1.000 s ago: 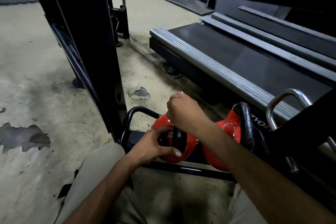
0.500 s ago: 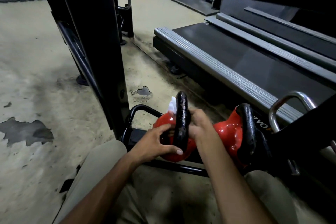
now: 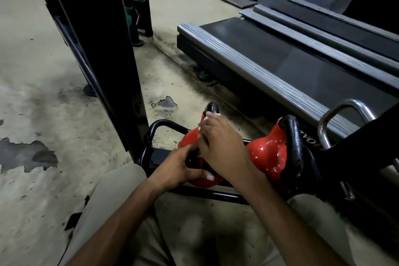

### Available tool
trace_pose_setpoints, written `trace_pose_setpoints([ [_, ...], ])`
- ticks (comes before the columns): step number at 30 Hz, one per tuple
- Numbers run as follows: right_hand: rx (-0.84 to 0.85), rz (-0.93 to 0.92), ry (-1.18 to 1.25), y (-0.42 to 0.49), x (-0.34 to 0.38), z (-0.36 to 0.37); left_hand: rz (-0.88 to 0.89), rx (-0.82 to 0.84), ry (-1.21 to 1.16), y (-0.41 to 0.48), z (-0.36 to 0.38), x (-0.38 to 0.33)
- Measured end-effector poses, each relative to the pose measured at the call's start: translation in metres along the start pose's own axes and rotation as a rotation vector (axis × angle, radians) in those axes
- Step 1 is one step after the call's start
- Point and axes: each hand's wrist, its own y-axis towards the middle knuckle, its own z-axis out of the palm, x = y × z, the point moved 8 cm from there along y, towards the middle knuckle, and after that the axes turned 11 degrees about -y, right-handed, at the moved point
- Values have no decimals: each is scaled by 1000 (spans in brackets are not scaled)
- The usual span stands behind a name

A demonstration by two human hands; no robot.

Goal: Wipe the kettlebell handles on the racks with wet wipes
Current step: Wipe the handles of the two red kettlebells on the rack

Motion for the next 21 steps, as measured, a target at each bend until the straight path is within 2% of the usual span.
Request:
trace_pose_setpoints([
  [3, -203, 215, 308, -31, -28, -21, 4, 16, -8, 2, 1, 4],
  [5, -234, 458, 573, -49, -50, 0, -5, 11, -17, 2, 0, 5],
  [9, -101, 869, 1300, -49, -63, 57, -10, 11, -34, 2, 3, 2],
  [11, 71, 984, 1698, -38, -51, 71, -18, 3, -39, 2, 2, 6],
  [13, 168, 1055, 1938, -30, -45, 74, -34, -24, -46, 4, 0, 11],
  [15, 139, 1076, 1965, -28, -46, 75, -53, -29, -55, 4, 0, 16],
  [18, -155, 1113, 1658, -49, -56, 69, -45, 17, -77, 5, 4, 18],
  [19, -270, 1046, 1476, -55, -59, 59, -39, 22, -90, 4, 4, 17],
  [21, -411, 763, 1075, -55, -56, 27, -12, -4, -77, 1, 5, 14],
])
